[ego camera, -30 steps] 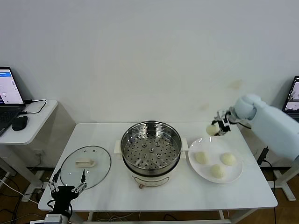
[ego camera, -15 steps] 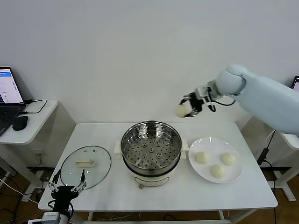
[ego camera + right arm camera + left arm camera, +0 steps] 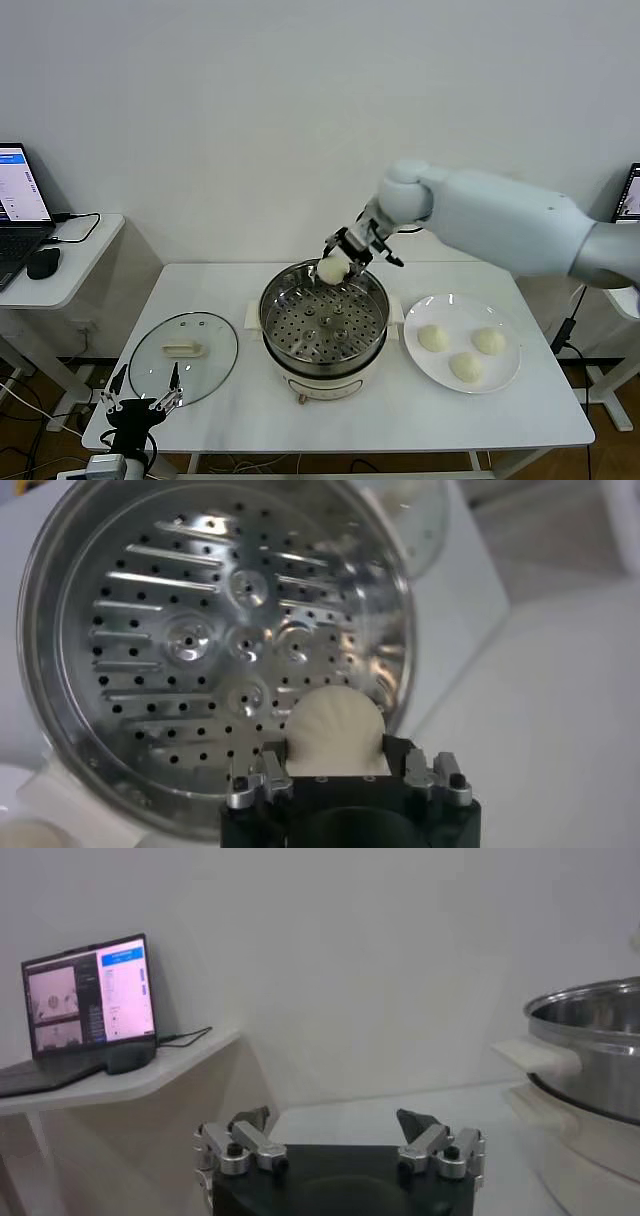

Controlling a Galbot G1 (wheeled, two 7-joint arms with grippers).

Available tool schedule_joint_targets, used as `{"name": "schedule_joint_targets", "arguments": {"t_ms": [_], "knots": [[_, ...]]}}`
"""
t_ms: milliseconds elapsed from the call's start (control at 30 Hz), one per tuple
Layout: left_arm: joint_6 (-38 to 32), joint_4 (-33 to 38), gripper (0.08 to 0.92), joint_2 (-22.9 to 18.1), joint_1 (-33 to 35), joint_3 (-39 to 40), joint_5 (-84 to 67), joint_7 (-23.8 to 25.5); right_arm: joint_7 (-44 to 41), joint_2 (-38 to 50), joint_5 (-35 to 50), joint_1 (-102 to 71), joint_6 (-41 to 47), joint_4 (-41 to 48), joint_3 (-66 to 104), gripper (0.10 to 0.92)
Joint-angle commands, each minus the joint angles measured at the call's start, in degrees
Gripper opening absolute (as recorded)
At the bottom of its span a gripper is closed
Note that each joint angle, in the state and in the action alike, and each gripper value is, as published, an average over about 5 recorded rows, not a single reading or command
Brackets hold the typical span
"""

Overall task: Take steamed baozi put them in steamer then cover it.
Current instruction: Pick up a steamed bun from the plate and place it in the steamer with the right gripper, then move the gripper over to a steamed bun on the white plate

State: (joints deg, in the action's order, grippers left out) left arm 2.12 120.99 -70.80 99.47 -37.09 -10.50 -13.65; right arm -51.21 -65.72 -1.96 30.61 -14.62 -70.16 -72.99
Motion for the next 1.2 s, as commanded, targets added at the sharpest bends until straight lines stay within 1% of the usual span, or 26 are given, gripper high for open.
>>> {"name": "schedule_joint_targets", "arguments": {"t_ms": [33,300,467,600,700,733,800,900,967,1067,1133,1200], "knots": [[0.01,-0.06,0.823,0.01,0.01,0.01,-0.38,-0.04,2.24,-5.09,-11.98,-3.2,-9.77,5.87,-1.59,0.603],[-0.07,-0.13,0.823,-0.24,-0.18,-0.32,-0.29,-0.07,4.8,-7.85,-20.65,-6.71,-14.43,12.1,1.12,0.609],[-0.22,-0.29,0.823,-0.34,-0.03,-0.49,-0.08,-0.09,5.71,-8.68,-20.96,-7.36,-15.12,12.87,1.49,0.616],[-0.27,-0.26,0.823,-0.31,0.01,-0.75,-0.06,-0.11,6.05,-8.58,-19.62,-6.68,-15.18,12.15,1.51,0.689],[-0.29,-0.23,0.823,-0.31,0.0,-0.86,-0.05,-0.13,5.01,-7.54,-14.86,-4.07,-13.67,9.92,0.94,0.769],[-0.29,-0.2,0.823,-0.31,0.0,-0.89,-0.05,-0.13,4.26,-6.91,-12.42,-2.61,-12.42,8.51,0.46,0.792],[-0.28,-0.1,0.823,-0.27,0.02,-0.97,-0.05,-0.13,1.91,-4.93,-5.26,0.85,-7.68,4.57,-1.03,0.812],[-0.25,0.19,0.823,-0.09,0.12,-1.05,-0.05,-0.11,-2.7,0.32,7.6,6.38,4.23,-3.73,-3.12,0.821],[-0.23,0.52,0.823,0.09,0.21,-1.09,-0.06,-0.1,-5.15,4.8,13.63,9.64,12.29,-9.03,-3.69,0.823],[-0.22,0.96,0.823,0.52,0.33,-1.19,-0.11,-0.08,-7.29,11.94,17.6,13.43,22.62,-16.11,-4.09,0.823],[-0.22,1.14,0.823,0.86,0.37,-1.24,-0.15,-0.06,-7.94,16.72,18.53,15.3,27.88,-20.26,-4.71,0.823],[-0.21,1.43,0.823,1.09,0.33,-1.21,-0.16,-0.03,-8.07,21.44,19.23,16.64,31.18,-23.43,-5.63,0.823]]}}
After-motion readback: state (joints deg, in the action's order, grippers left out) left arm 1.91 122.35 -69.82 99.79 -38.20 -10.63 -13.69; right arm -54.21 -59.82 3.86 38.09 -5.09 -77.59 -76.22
